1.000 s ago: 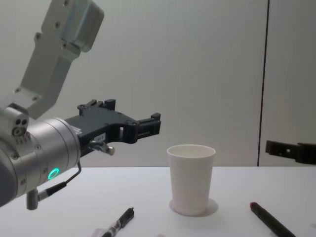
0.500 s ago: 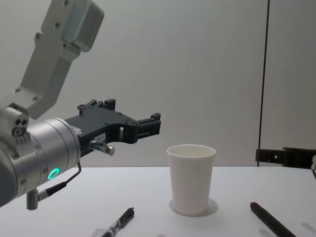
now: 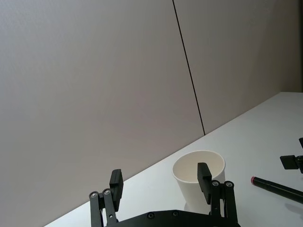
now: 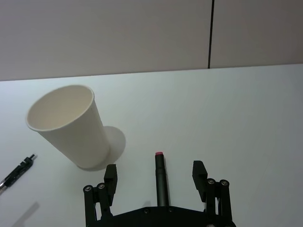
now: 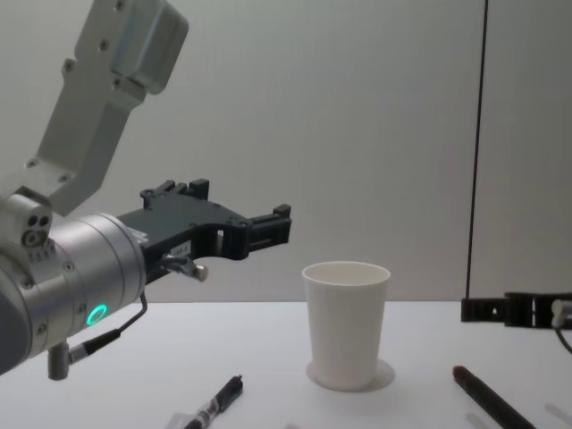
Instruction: Place the pen into the pen holder.
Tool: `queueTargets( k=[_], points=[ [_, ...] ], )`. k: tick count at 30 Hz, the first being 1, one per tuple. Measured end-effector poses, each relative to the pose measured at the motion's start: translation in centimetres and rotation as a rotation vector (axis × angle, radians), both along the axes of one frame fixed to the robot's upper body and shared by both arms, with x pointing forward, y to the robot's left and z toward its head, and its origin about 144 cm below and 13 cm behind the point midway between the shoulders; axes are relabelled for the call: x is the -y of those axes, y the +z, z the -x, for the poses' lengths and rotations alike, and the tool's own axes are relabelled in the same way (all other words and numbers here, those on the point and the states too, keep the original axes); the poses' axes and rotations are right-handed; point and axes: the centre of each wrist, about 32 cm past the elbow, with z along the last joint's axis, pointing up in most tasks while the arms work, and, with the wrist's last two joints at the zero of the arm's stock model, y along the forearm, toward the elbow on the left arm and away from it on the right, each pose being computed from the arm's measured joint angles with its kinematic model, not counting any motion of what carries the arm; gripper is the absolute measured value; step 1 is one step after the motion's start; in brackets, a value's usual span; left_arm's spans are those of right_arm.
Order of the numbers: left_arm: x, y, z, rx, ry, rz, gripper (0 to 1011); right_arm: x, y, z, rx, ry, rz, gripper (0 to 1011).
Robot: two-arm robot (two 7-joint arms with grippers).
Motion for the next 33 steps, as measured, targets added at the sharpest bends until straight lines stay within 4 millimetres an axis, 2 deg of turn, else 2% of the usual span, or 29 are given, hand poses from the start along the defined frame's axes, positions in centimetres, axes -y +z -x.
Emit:
queueTargets(
  k=[17, 33],
  points=[
    [0.0, 0.0, 0.0, 0.0, 0.0, 0.0, 1000, 0.5, -0.2, -2.1, -0.084, -0.054, 0.011, 1001],
    [0.0, 0.0, 0.0, 0.0, 0.0, 0.0, 1000, 0.5, 0.2, -4.0, -0.108, 0.027, 0.106, 1001]
  ],
)
